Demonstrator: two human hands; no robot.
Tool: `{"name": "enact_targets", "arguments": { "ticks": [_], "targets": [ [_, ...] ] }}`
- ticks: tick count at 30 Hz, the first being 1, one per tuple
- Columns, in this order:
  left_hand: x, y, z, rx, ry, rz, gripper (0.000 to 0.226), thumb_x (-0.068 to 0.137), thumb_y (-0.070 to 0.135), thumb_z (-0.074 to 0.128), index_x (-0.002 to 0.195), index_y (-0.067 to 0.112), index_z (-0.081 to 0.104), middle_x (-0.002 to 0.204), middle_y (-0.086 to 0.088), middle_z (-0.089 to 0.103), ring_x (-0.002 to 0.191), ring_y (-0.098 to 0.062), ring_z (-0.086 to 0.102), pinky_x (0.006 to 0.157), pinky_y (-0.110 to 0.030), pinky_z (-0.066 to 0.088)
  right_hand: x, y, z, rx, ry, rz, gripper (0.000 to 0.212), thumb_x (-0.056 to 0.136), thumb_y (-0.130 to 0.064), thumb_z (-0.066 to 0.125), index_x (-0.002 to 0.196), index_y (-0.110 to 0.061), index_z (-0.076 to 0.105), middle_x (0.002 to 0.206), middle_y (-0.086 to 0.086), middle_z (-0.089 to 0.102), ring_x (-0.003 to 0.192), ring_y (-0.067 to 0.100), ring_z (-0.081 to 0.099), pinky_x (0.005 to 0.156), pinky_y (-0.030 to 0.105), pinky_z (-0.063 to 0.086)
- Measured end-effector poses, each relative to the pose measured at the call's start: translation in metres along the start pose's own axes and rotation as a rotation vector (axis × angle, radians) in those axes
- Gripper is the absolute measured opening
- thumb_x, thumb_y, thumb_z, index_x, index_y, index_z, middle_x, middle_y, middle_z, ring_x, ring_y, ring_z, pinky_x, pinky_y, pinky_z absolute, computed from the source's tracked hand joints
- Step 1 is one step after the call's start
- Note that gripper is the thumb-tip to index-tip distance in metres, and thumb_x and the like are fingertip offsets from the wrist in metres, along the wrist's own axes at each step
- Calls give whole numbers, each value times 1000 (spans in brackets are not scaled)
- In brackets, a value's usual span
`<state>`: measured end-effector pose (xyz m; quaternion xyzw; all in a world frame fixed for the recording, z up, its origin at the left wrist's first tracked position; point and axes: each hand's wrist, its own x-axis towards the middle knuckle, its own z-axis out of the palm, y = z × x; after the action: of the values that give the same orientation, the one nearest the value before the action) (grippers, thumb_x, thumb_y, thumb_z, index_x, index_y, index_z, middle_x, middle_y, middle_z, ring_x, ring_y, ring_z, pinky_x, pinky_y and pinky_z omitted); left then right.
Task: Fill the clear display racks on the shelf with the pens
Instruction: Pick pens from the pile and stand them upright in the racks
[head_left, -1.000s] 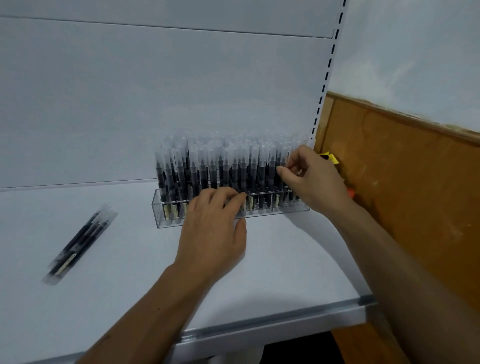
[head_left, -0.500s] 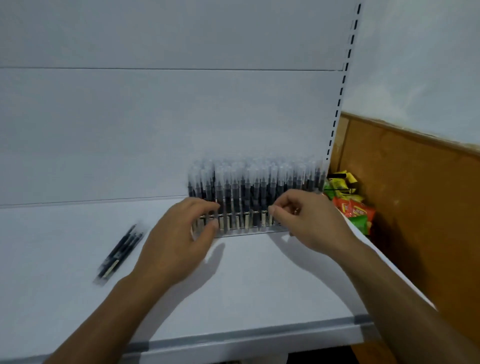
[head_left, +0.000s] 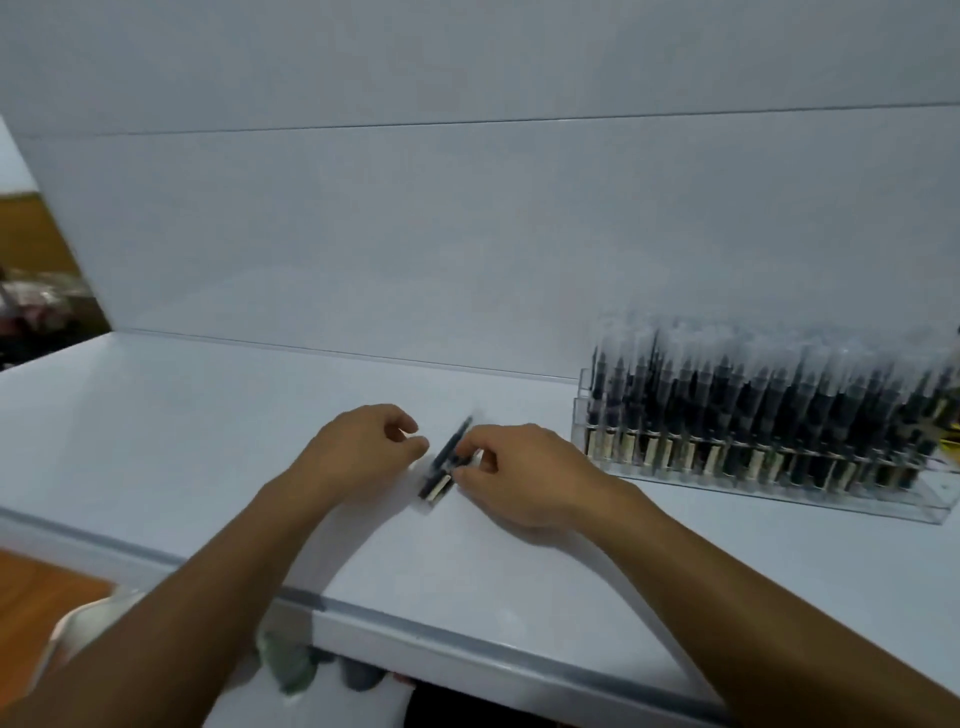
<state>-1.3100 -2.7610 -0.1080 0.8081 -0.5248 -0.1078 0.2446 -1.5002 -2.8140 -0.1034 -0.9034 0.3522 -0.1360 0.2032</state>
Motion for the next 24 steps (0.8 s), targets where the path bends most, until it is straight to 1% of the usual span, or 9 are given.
{"name": "enact_targets", "arguments": {
  "ticks": [3,7,9,11,12,15,17,20,24],
  "targets": [
    [13,7,0,29,-119,8,19,83,44,66,94,28,69,93,12,66,83,-4,58,64,-20,41,8,5,13,-13,52,-3,21,94,-48,49,105,-38,63,90,-13,64,88,16,57,68,29,38],
    [39,32,-3,135,-331,-48,40,77,46,74,90,8,71,78,0,69,65,-14,62,69,-26,52,9,13,28,-60,148,-29,21,94,-51,47,84,-34,53,73,-11,61,70,15,52,55,27,32],
    [51,44,-4,182,-408,-75,38,75,43,79,83,7,69,71,1,71,59,-11,66,68,-25,57,9,16,30,-68,184,-17,24,91,-49,49,78,-30,51,67,-11,60,64,13,53,51,22,29],
    [61,54,-4,243,-471,-75,32,74,39,81,75,10,67,58,5,70,52,-7,67,59,-20,55,8,19,31,-48,190,20,24,88,-49,53,77,-28,56,63,-13,61,62,5,53,51,20,29],
    [64,58,-5,280,-490,-73,31,73,39,82,72,12,67,54,7,68,51,-7,68,60,-20,54,8,20,31,-38,190,34,24,87,-49,54,77,-28,57,62,-13,61,62,2,53,52,20,30],
    [70,64,-4,333,-532,-85,29,73,34,83,73,11,67,55,5,70,58,-11,71,69,-26,58,7,22,30,-33,183,55,22,85,-48,57,74,-29,57,60,-15,59,61,-2,51,51,20,31],
    [71,65,-2,331,-549,-104,25,76,28,81,74,8,67,55,2,70,57,-13,71,64,-25,59,5,21,28,-14,165,72,19,84,-45,60,71,-31,56,58,-16,57,60,-2,50,50,20,30],
    [69,67,2,385,-510,-88,23,80,26,76,71,9,63,47,4,65,46,-11,66,54,-22,53,2,20,23,41,151,96,15,83,-37,62,70,-32,57,57,-16,56,60,0,52,50,19,31],
    [56,66,6,463,-388,-26,29,83,23,66,59,11,53,38,5,53,34,-8,53,46,-20,40,-8,12,11,-19,130,81,3,84,-30,59,82,-29,60,68,-12,59,74,11,55,57,24,35]
  ]
}}
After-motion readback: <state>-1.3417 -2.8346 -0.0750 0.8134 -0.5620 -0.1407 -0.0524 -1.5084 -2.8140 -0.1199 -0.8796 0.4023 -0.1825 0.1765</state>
